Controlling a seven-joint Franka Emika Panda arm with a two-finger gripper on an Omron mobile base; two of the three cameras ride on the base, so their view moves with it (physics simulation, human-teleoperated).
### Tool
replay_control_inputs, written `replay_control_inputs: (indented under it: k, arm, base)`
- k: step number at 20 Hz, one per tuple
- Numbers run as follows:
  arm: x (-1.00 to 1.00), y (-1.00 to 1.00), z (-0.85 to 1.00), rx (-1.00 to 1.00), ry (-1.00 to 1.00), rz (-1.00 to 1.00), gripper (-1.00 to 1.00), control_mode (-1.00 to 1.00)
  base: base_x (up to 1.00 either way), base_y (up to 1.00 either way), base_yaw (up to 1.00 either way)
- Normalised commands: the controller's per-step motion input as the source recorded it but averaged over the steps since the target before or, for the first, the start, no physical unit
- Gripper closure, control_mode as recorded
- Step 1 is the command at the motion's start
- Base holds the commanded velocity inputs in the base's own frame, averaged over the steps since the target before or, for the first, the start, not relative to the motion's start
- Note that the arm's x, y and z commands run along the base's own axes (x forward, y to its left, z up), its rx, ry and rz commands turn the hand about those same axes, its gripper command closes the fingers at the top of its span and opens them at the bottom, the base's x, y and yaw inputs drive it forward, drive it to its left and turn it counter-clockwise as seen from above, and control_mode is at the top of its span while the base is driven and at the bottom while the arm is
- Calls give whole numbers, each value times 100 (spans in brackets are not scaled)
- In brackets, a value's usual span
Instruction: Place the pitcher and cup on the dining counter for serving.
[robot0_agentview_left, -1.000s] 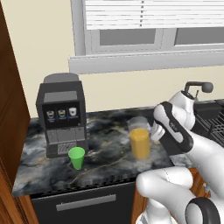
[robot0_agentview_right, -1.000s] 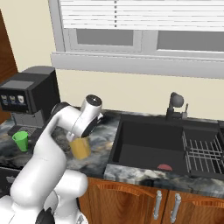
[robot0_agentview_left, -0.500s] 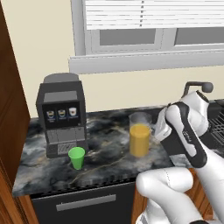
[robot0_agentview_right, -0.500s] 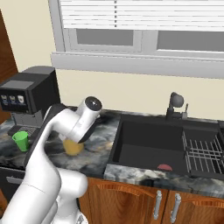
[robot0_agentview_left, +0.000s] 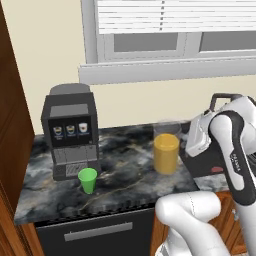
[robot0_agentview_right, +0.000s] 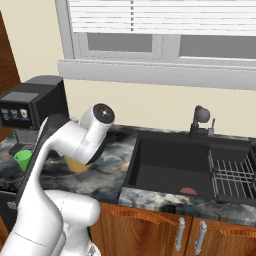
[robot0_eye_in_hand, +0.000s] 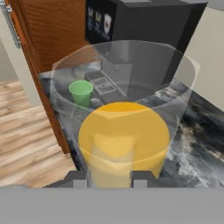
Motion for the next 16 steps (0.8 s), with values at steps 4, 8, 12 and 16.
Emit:
replay_control_inputs:
  k: [4,8,12,16]
  arm:
    - [-43,0,28,0,0,0,100,-100]
    - [-2,0,4,0,0,0,100,-100]
    - [0,0,0,0,0,0,100,-100]
    - [0,0,0,0,0,0,100,100]
  base:
    - [0,0,0]
    - [0,0,0]
    - [0,0,0]
    - [-25,0,0]
